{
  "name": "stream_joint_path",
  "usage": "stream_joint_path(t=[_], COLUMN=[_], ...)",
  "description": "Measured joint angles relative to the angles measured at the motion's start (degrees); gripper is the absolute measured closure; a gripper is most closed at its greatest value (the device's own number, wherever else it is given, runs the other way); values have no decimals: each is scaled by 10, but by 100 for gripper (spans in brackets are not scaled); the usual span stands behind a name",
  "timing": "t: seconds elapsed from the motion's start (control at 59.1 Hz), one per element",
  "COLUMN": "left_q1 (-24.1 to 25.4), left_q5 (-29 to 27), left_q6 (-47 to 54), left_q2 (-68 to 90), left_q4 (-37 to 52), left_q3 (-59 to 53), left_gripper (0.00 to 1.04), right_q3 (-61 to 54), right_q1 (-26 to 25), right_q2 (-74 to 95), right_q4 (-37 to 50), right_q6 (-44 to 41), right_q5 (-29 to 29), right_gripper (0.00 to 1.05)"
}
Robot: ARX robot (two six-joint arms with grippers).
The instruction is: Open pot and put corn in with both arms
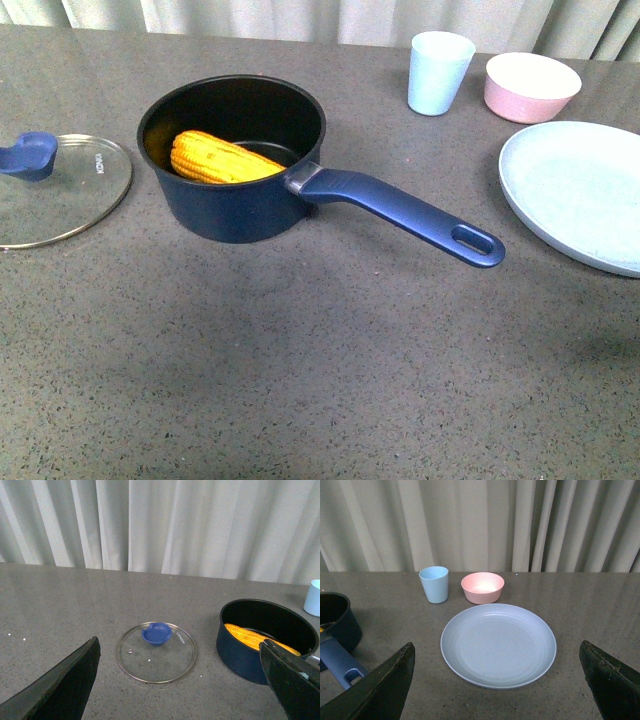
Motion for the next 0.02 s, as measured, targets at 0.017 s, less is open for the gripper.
stream_joint_path(t=[0.017], left_q1=[0], left_q5=[0], left_q6=[0], left_q2=[0], left_q4=[0], left_q3=[0], left_gripper=[9], right_q3=[0], right_q1=[0], right_q2=[0], right_q4=[0], right_q6=[0], right_q5=[0], right_gripper=[9])
